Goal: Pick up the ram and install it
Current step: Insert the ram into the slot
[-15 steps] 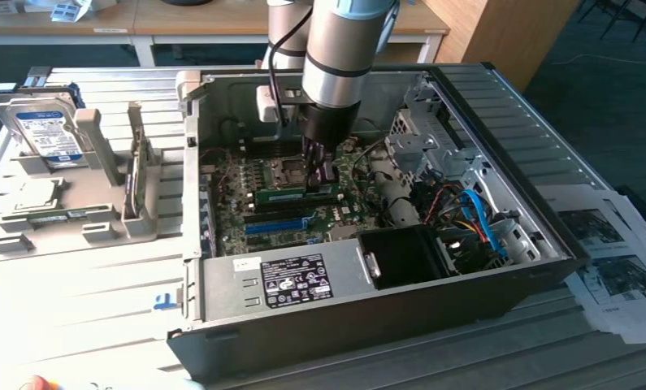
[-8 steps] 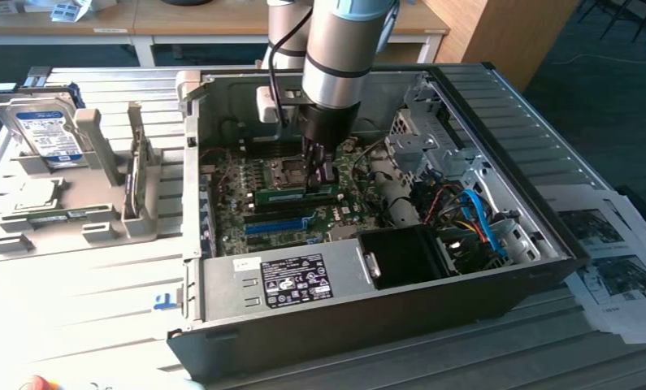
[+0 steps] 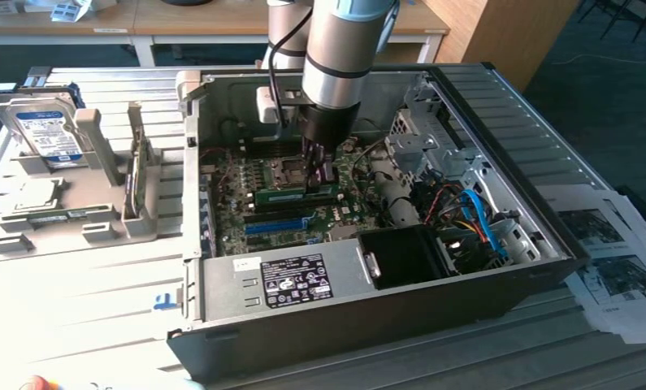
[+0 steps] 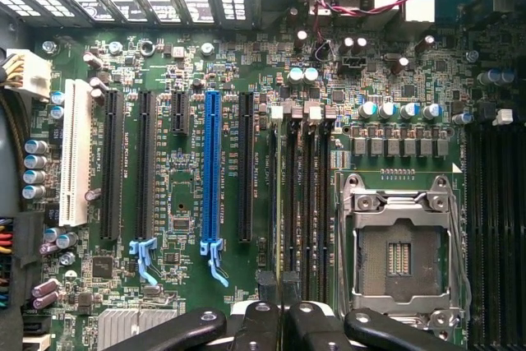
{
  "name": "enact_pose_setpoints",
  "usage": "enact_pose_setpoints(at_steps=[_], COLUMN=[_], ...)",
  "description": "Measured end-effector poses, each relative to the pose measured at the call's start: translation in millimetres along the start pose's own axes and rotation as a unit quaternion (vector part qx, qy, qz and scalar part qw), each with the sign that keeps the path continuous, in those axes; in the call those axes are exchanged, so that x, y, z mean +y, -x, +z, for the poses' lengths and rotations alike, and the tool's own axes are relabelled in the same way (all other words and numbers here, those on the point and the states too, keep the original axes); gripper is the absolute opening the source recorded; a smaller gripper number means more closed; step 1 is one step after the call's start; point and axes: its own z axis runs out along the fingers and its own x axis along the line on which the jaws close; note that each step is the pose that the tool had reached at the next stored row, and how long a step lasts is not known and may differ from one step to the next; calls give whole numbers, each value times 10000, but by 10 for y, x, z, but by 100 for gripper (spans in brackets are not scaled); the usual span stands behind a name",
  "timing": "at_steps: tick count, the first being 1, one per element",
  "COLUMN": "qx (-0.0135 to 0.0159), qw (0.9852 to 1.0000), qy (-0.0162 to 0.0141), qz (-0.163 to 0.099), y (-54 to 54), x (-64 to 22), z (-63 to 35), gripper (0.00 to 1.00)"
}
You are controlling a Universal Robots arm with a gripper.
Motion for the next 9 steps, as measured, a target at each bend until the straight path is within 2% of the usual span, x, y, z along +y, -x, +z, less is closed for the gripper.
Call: enact_pose_setpoints(at_steps=[9], qx=[0], qw=[10000], qy=[0], qz=[0], y=[0], x=[-6], z=[19], gripper=[12])
